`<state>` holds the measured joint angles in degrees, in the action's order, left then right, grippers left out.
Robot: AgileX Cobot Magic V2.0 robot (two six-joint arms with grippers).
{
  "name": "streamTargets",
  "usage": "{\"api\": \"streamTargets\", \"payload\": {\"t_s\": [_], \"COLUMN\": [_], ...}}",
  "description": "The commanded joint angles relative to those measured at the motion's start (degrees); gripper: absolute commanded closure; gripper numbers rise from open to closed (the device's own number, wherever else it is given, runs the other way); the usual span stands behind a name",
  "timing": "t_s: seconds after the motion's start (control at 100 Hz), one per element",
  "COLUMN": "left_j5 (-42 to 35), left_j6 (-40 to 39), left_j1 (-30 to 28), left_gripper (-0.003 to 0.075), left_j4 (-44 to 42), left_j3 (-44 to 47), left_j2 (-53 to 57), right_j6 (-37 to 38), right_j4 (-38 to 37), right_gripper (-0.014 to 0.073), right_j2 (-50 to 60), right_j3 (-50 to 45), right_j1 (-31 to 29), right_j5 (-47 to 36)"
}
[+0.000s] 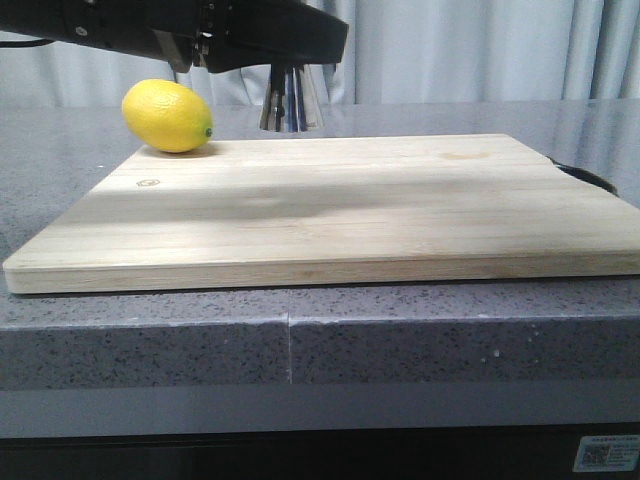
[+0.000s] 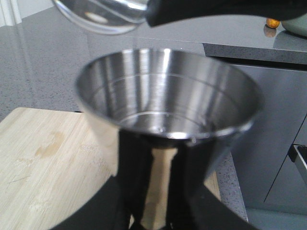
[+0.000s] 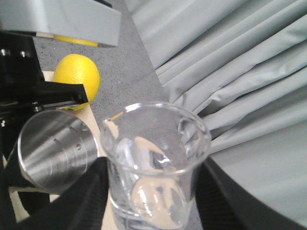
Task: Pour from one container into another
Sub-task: 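Tilt the glass beaker toward the jigger's cup with the right gripper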
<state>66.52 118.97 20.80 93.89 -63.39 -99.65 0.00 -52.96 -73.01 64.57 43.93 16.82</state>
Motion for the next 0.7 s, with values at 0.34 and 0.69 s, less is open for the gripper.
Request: {"api": "streamTargets", "payload": {"t_s": [0.34,0.69], "left_j5": [6.25,6.25], "left_j6": [-0.41,-0.41], "left_j1": [0.57,0.57], "left_gripper": [0.0739,0.0739], "left_j4": [4.2,4.2], "left_j3": [-1.67,-1.67], "left_j2": [2.28,2.28], "right_j6": [0.0,0.0], "right_j4": [-3.08,-3.9], "right_gripper": [0.0388,0.0388], "right_j2": [1.48,1.48], "right_j3": [2.18,2.18], "right_j1": [-0.02,-0.02], "right_j5": [-2.03,-1.95]}}
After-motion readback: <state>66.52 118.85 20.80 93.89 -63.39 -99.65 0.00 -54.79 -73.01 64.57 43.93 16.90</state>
